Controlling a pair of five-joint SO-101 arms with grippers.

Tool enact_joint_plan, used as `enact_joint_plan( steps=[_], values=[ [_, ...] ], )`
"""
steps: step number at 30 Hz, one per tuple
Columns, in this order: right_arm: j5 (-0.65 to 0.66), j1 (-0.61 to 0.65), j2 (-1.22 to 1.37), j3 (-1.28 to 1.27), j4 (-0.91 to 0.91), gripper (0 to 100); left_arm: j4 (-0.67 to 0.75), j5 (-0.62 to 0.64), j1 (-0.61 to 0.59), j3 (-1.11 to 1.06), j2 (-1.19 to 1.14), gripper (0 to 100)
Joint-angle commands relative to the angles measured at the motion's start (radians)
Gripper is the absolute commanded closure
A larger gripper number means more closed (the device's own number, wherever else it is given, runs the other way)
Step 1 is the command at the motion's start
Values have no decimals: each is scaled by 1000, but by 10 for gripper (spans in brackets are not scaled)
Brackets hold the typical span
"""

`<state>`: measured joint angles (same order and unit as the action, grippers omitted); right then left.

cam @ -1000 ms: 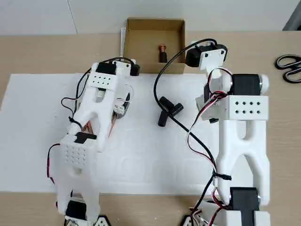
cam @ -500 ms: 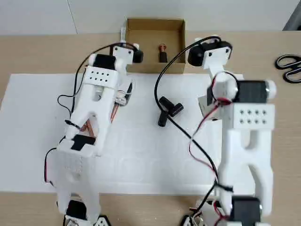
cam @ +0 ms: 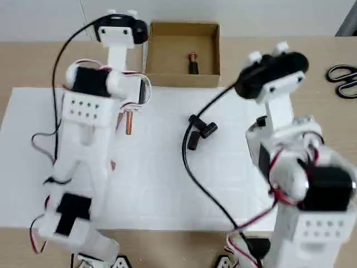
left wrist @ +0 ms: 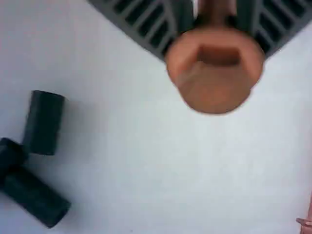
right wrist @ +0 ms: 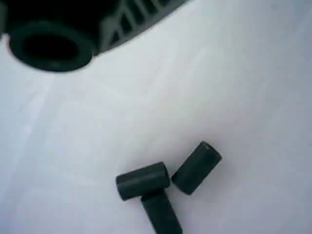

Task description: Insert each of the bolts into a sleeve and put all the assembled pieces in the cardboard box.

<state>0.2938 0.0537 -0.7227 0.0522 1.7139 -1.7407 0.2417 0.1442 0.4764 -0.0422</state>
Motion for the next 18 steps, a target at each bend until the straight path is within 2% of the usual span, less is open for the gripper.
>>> enact_joint_plan(
  steps=[1, 8, 10, 13, 15, 18],
  values=[
    [-11, -13, -88, -69, 2, 952, 17, 58, 5, -48, 163, 994],
    [-15, -5, -237, -210, -21, 952, 140, 144, 6, -183, 333, 994],
    [-55, -5, -271, -252, -91, 952, 175, 163, 9, -223, 374, 994],
    [-201, 19, -352, -342, -203, 952, 216, 187, 55, -278, 423, 994],
    [-264, 81, -407, -436, -275, 952, 269, 213, 97, -331, 445, 994],
    [-282, 163, -483, -637, -435, 952, 379, 259, 149, -430, 470, 994]
  ],
)
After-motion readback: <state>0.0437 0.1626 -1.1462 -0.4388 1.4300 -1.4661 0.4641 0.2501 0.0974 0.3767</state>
